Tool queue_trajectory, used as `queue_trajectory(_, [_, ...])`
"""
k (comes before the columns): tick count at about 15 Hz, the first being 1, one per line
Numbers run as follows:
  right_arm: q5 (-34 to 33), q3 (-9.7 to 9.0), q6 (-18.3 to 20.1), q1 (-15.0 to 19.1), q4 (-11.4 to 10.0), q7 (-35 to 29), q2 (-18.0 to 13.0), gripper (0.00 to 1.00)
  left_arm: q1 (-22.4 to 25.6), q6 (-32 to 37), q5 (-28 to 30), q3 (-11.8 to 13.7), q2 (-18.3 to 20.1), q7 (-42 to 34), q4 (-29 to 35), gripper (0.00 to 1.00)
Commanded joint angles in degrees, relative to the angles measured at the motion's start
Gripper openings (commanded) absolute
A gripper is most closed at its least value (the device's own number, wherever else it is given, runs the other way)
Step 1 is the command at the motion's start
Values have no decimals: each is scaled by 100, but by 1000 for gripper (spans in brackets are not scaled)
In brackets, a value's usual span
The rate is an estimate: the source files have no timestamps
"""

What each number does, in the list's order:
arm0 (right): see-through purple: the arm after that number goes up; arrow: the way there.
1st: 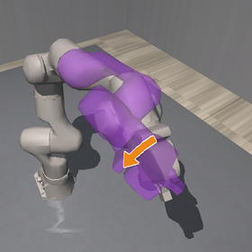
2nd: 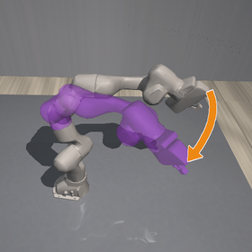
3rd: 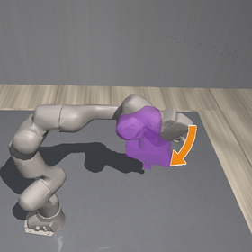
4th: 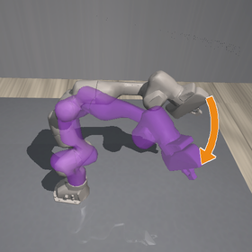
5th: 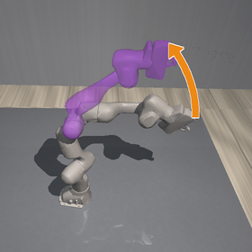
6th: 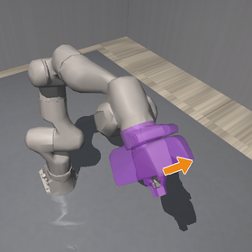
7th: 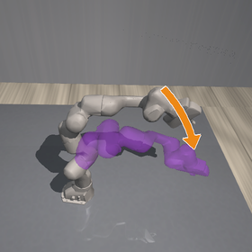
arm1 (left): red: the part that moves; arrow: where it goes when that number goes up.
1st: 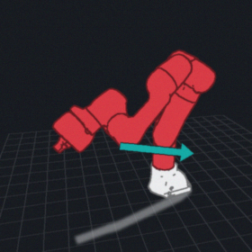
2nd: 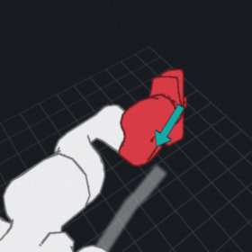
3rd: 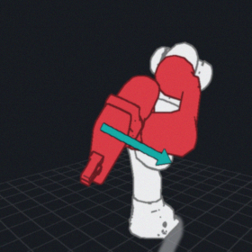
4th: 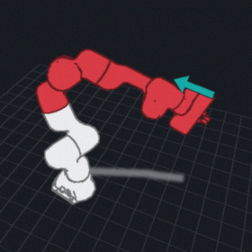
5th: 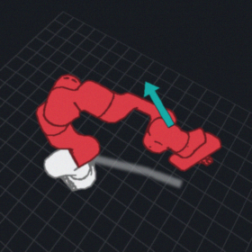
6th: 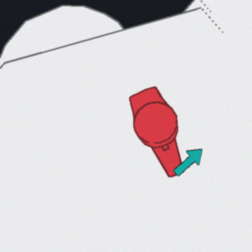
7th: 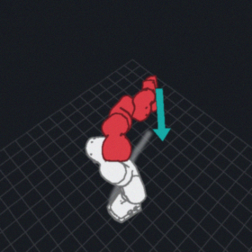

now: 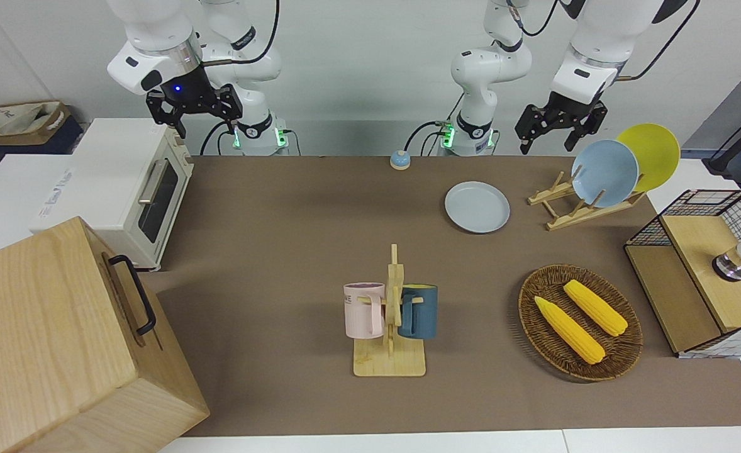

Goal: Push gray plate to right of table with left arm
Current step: 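Lower the left gripper toward the near edge of the gray plate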

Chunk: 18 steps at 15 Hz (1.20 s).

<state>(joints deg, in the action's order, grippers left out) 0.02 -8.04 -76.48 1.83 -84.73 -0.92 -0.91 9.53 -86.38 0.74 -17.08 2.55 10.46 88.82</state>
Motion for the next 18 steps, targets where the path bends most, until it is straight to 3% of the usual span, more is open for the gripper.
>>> queue_trajectory(1, [25,-92,90,107,53,-66,-14,983,48,130,-12,-23,62,53,3,1000])
queue_trajectory(8, [25,-92,90,107,53,-75,-14,983,48,209,-21,-23,105,53,91,1000])
queue_trajectory(14, [25,-92,90,116,53,-66,-14,983,250,-194,14,-15,860,-192,1276,1000])
queue_trajectory(18, [25,-92,90,107,53,-66,-14,983,347,-799,111,310,1510,-764,2346,1000])
